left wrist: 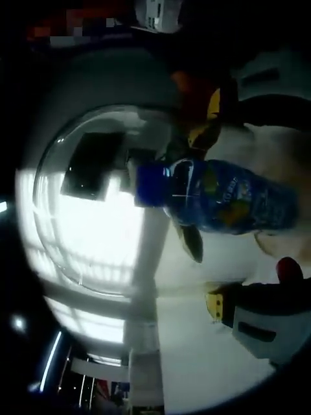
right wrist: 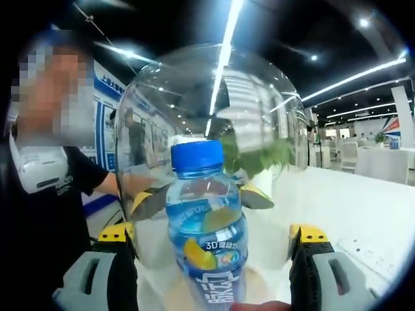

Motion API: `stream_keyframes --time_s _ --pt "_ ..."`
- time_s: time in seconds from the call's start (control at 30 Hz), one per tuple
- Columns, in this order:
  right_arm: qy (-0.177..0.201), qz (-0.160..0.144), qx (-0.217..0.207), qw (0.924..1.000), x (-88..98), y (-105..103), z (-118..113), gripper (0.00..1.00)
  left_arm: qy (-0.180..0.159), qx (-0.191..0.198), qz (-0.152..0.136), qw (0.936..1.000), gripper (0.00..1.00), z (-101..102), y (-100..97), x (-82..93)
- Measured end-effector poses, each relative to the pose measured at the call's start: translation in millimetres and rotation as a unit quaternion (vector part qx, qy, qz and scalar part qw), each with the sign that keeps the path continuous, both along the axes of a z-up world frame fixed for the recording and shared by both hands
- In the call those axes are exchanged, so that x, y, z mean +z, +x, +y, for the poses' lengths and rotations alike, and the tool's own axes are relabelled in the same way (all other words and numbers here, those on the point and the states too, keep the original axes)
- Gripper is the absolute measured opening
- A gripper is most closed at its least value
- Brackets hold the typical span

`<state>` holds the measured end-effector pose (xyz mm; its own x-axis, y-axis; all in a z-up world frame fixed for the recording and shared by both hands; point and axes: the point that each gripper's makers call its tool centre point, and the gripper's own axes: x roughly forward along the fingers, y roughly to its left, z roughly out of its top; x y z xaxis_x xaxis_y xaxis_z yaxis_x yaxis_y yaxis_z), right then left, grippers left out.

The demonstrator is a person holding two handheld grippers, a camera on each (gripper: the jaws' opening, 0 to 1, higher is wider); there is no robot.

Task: Open the cover put in the Mizone put the cover back on

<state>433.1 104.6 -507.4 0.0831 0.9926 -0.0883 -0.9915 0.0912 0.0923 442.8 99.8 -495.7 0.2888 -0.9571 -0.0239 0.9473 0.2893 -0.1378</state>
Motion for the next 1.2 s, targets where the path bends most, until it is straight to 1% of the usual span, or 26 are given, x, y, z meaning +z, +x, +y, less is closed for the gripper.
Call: stream_keyframes --time_s 0.13,0.23,0.27,0.3,0.57,0.63,0.67,0.7,0.73,0.8,0.97,1.1,1.2 --pt "-0.004 -0.002 0.0 1.0 -4.1 -1 -1 0.9 0.002 0.0 -0.002 1.0 0.85 -2 -1.0 -3.2" --pt "-0.01 -0.001 0.0 0.9999 -10.0 0 -1 0.9 0.005 0.0 -0.001 1.0 0.85 -2 -0.3 -9.2" --pt "-0.003 -0.008 0.0 1.0 -9.1 0 -2 0.9 0.0 -0.001 -0.01 0.9999 0.85 -2 -1.1 -8.1" --pt "-0.006 -0.006 -0.001 1.0 -10.6 -1 -3 0.9 0.004 -0.001 -0.005 1.0 0.85 -2 -1.9 -9.6" --pt "0.0 -0.015 -0.004 0.9999 -10.9 0 -4 0.9 0.002 -0.004 -0.017 0.9998 0.85 -3 -1.2 -9.8" --pt "-0.008 -0.028 -0.004 0.9996 -13.7 -3 -5 0.9 0.007 -0.005 -0.029 0.9996 0.85 -4 -4.3 -12.1" --pt "-0.015 -0.04 -0.004 0.9991 -15.9 -5 -5 0.9 0.013 -0.007 -0.041 0.999 0.86 -5 -7.5 -14.0" --pt "-0.01 -0.048 -0.006 0.9988 -15.4 -8 -5 0.9 0.015 -0.008 -0.052 0.9985 0.86 -6 -10.5 -14.4" --pt "-0.011 -0.044 -0.006 0.9989 -16.2 -7 -5 0.9 0.012 -0.007 -0.045 0.9989 0.86 -5 -10.8 -14.3" --pt "-0.005 -0.041 -0.007 0.9991 -15.4 -4 -6 0.9 0.009 -0.006 -0.043 0.999 0.86 -5 -9.0 -13.5" --pt "0.014 -0.044 -0.01 0.9989 -14.3 -5 -6 0.9 -0.01 -0.001 -0.048 0.9988 0.86 -3 -11.6 -12.8" --pt "0.005 -0.043 -0.013 0.999 -13.9 -5 -6 0.9 -0.007 -0.003 -0.046 0.9989 0.86 -3 -12.4 -12.6" --pt "-0.001 -0.042 -0.016 0.999 -14.3 -6 -6 0.9 -0.001 0.004 -0.042 0.9991 0.85 -1 -14.8 -13.0"
